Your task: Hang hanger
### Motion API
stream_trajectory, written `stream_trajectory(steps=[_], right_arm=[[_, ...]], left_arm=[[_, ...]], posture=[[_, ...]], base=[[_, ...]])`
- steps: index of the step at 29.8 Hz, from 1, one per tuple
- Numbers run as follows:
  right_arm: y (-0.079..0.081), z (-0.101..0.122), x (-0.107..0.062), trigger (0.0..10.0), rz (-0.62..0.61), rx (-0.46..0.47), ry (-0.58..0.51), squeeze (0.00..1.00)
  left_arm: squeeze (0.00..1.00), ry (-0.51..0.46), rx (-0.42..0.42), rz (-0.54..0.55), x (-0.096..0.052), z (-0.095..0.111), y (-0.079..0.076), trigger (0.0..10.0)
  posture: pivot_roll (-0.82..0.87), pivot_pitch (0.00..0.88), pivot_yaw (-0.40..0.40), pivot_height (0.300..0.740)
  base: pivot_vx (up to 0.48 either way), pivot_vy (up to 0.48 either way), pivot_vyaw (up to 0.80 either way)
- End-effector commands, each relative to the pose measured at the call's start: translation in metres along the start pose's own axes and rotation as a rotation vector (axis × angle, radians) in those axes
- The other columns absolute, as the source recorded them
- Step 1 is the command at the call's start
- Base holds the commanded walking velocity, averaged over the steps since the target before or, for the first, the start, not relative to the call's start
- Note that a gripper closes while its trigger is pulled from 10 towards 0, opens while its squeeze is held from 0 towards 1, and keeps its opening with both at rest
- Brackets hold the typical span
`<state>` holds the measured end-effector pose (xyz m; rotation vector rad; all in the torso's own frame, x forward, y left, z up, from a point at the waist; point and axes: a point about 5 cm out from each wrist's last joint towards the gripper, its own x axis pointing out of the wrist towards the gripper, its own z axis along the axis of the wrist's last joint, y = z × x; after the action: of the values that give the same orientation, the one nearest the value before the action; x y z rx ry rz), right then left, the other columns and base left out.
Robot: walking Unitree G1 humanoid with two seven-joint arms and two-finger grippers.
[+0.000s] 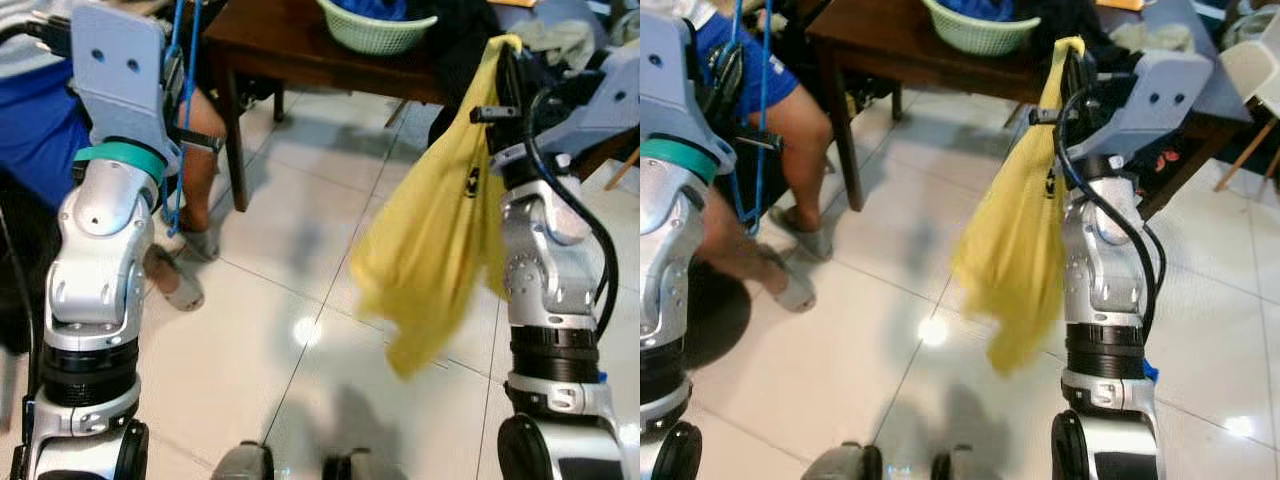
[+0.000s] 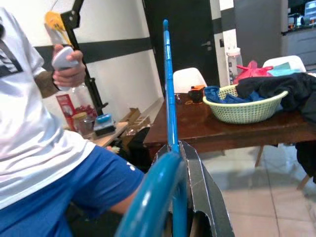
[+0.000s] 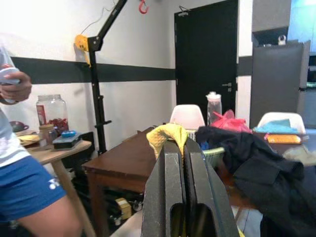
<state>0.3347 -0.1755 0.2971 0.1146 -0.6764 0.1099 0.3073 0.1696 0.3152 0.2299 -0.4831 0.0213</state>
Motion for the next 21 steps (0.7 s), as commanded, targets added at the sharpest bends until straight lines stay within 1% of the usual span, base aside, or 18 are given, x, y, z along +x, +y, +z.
stream_trajectory(steps=[1, 4, 6, 8, 10, 11, 13, 14, 16, 17, 19, 21], right_arm=[[-0.005, 0.005, -0.001, 10.0, -0.02, -0.011, -0.018, 0.0], [-0.006, 0.004, -0.001, 10.0, -0.022, -0.013, -0.015, 0.0], [-0.008, 0.004, -0.001, 10.0, -0.027, -0.015, -0.009, 0.0], [-0.008, 0.004, -0.001, 10.0, -0.027, -0.015, -0.009, 0.0], [-0.01, 0.004, -0.001, 10.0, -0.03, -0.018, -0.006, 0.0], [-0.01, 0.004, -0.001, 10.0, -0.03, -0.018, -0.006, 0.0], [-0.012, 0.002, -0.002, 10.0, -0.033, -0.024, 0.002, 0.0], [-0.012, 0.002, -0.002, 10.0, -0.033, -0.024, 0.002, 0.0], [-0.013, -0.002, -0.005, 10.0, -0.034, -0.035, 0.02, 0.0], [-0.013, -0.002, -0.005, 10.0, -0.034, -0.035, 0.02, 0.0], [-0.017, -0.012, -0.011, 10.0, -0.037, -0.053, 0.06, 0.0], [-0.017, -0.012, -0.011, 10.0, -0.037, -0.053, 0.06, 0.0]], left_arm=[[0.0, 0.017, -0.02, -0.03, 0.0, -0.002, -0.008, 10.0], [0.0, 0.028, -0.029, -0.035, -0.001, -0.004, -0.009, 10.0], [0.0, 0.047, -0.056, -0.034, -0.001, -0.007, -0.011, 10.0], [0.0, 0.047, -0.056, -0.034, -0.001, -0.007, -0.011, 10.0], [0.0, 0.068, -0.09, -0.038, -0.001, -0.01, -0.013, 10.0], [0.0, 0.068, -0.09, -0.038, -0.001, -0.01, -0.013, 10.0], [0.0, 0.113, -0.128, -0.06, -0.003, -0.017, -0.019, 10.0], [0.0, 0.113, -0.128, -0.06, -0.003, -0.017, -0.019, 10.0], [0.0, 0.165, -0.148, -0.086, -0.008, -0.027, -0.026, 10.0], [0.0, 0.165, -0.148, -0.086, -0.008, -0.027, -0.026, 10.0], [0.0, 0.226, -0.174, -0.096, -0.013, -0.039, -0.03, 10.0], [0.0, 0.226, -0.174, -0.096, -0.013, -0.039, -0.03, 10.0]], posture=[[0.04, 0.076, 0.013, 0.74], [0.04, 0.076, 0.013, 0.74], [0.03, 0.078, 0.012, 0.74], [0.03, 0.078, 0.012, 0.74], [0.03, 0.077, 0.014, 0.74], [0.03, 0.077, 0.014, 0.74], [0.03, 0.077, 0.016, 0.74], [0.03, 0.077, 0.016, 0.74], [0.02, 0.076, 0.016, 0.74], [0.02, 0.076, 0.016, 0.74], [0.02, 0.075, 0.015, 0.74], [0.02, 0.075, 0.015, 0.74]], base=[[0.0, 0.0, -0.66], [0.0, 0.0, -0.66], [0.0, 0.0, -0.8], [0.0, 0.0, -0.8], [0.0, 0.0, -0.8], [0.0, 0.0, -0.8], [0.0, 0.0, -0.8], [0.0, 0.0, -0.8], [0.0, 0.0, -0.8], [0.0, 0.0, -0.8], [0.0, 0.0, -0.8], [0.0, 0.0, -0.8]])
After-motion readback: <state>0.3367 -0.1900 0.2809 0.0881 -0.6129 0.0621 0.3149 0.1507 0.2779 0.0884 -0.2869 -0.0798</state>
